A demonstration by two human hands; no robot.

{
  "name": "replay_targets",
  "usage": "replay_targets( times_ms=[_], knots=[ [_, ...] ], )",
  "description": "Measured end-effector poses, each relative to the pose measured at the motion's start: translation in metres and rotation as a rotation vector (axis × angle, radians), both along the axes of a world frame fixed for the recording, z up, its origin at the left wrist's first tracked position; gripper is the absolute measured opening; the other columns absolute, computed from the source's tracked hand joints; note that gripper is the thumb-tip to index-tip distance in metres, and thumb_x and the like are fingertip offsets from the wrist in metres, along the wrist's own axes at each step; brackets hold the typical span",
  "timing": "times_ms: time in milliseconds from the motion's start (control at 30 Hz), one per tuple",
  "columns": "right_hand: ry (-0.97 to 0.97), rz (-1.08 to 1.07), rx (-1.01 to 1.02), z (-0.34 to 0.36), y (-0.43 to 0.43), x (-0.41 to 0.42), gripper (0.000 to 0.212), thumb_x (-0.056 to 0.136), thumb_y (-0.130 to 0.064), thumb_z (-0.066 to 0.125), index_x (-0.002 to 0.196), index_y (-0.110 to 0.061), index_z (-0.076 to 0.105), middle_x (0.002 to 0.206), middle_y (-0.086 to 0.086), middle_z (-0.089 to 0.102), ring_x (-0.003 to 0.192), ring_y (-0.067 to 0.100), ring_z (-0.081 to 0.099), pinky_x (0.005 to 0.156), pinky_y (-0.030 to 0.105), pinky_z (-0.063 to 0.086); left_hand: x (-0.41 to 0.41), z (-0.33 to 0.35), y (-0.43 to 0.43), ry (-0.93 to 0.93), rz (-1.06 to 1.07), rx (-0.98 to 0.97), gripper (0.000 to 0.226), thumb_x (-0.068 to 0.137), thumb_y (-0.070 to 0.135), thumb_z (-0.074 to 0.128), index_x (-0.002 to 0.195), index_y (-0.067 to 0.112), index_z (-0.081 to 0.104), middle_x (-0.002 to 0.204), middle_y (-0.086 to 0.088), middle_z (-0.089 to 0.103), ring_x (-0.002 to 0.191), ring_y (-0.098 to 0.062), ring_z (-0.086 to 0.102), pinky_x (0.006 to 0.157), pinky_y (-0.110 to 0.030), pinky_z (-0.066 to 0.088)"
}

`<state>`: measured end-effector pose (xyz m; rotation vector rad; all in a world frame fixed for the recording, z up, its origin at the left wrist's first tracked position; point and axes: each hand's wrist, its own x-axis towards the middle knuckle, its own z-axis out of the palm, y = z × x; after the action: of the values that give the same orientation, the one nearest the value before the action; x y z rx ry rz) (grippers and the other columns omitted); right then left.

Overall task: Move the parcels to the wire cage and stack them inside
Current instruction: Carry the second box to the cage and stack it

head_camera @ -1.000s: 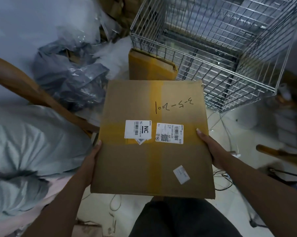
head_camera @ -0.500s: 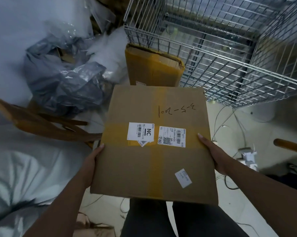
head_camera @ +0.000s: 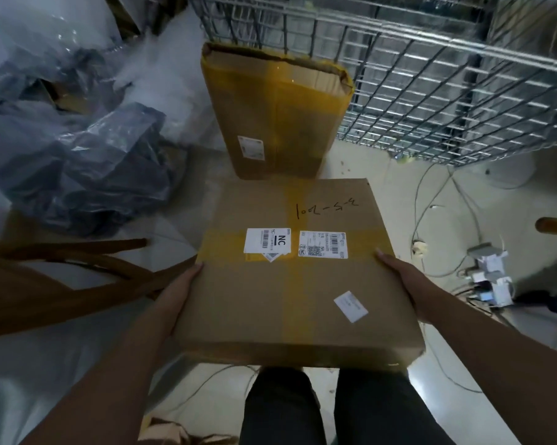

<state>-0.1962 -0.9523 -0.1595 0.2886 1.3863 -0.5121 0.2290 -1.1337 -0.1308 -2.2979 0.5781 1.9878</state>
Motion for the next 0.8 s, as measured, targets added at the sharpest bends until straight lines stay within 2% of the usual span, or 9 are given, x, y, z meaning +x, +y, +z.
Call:
replay_targets(
  times_ms=[67,200,267,333,400,467,533,633,800],
  knots=[
    [-0.008,0.003,0.003,-0.017,-0.008,0.002,0.071,0.077,-0.067,0.081,0.128,-0.018,0.072,0.121,0.018,0.076,0.104,0.039,0.076,0.076,0.047,0.063,0.001,-0.016,-0.018,-0.027,-0.054,0.048,0.049,0.095,0.06,0.063,0.116,0.017,0.075,0.098,-0.013,0.081,0.084,-0.031,0.079,0.07,-0.039,0.06],
    [-0.04,-0.004,0.005,-0.049,-0.028,0.005,0.061,0.084,-0.059,0.076,0.125,-0.015,0.074,0.117,0.021,0.076,0.093,0.037,0.079,0.069,0.043,0.063,0.006,-0.049,-0.05,-0.044,-0.096,0.094,0.054,0.097,0.05,0.063,0.128,0.006,0.068,0.102,-0.018,0.074,0.089,-0.036,0.07,0.072,-0.04,0.054],
    [-0.062,0.008,0.013,-0.064,-0.04,0.005,0.058,0.085,-0.059,0.075,0.123,-0.015,0.075,0.119,0.021,0.075,0.094,0.037,0.078,0.069,0.043,0.063,0.01,-0.059,-0.064,-0.045,-0.064,0.148,0.053,0.092,0.046,0.068,0.126,0.006,0.069,0.104,-0.019,0.074,0.087,-0.038,0.07,0.071,-0.04,0.055],
    [-0.075,0.018,0.016,-0.08,-0.053,0.005,0.056,0.085,-0.059,0.076,0.118,-0.014,0.079,0.119,0.02,0.076,0.094,0.036,0.079,0.069,0.042,0.064,0.017,-0.068,-0.078,-0.012,0.02,0.193,0.049,0.083,0.043,0.072,0.118,0.008,0.072,0.093,-0.017,0.077,0.078,-0.037,0.073,0.07,-0.041,0.059],
    [-0.081,0.006,0.037,-0.095,-0.066,0.003,0.053,0.085,-0.057,0.077,0.115,-0.014,0.081,0.116,0.019,0.077,0.09,0.034,0.079,0.067,0.041,0.063,0.025,-0.082,-0.092,0.015,0.097,0.182,0.051,0.077,0.042,0.076,0.115,0.009,0.075,0.094,-0.017,0.078,0.082,-0.038,0.075,0.077,-0.05,0.061],
    [-0.073,-0.016,0.069,-0.112,-0.08,-0.001,0.056,0.084,-0.055,0.077,0.121,-0.013,0.077,0.111,0.019,0.078,0.085,0.033,0.079,0.067,0.042,0.063,0.026,-0.095,-0.106,0.045,0.146,0.161,0.048,0.074,0.046,0.079,0.109,0.012,0.079,0.096,-0.017,0.078,0.084,-0.04,0.076,0.08,-0.058,0.06],
    [-0.069,-0.024,0.101,-0.127,-0.093,-0.004,0.061,0.079,-0.057,0.08,0.122,-0.014,0.074,0.106,0.018,0.079,0.083,0.034,0.079,0.07,0.046,0.063,0.021,-0.106,-0.121,0.068,0.168,0.12,0.046,0.079,0.053,0.075,0.11,0.018,0.08,0.093,-0.015,0.078,0.079,-0.039,0.077,0.077,-0.057,0.06],
    [-0.081,-0.038,0.145,-0.145,-0.114,-0.007,0.066,0.073,-0.061,0.082,0.117,-0.012,0.076,0.108,0.019,0.078,0.088,0.039,0.078,0.077,0.054,0.062,0.01,-0.12,-0.147,0.116,0.152,0.027,0.051,0.089,0.064,0.062,0.115,0.025,0.081,0.11,-0.014,0.079,0.091,-0.038,0.077,0.081,-0.057,0.06],
    [-0.133,-0.067,0.148,-0.166,-0.148,-0.012,0.062,0.081,-0.07,0.069,0.087,-0.01,0.086,0.106,0.02,0.078,0.089,0.042,0.077,0.081,0.056,0.061,-0.011,-0.132,-0.182,0.148,0.114,-0.077,0.064,0.087,0.08,0.053,0.108,0.028,0.083,0.117,-0.012,0.078,0.1,-0.036,0.077,0.079,-0.057,0.062]
  ],
)
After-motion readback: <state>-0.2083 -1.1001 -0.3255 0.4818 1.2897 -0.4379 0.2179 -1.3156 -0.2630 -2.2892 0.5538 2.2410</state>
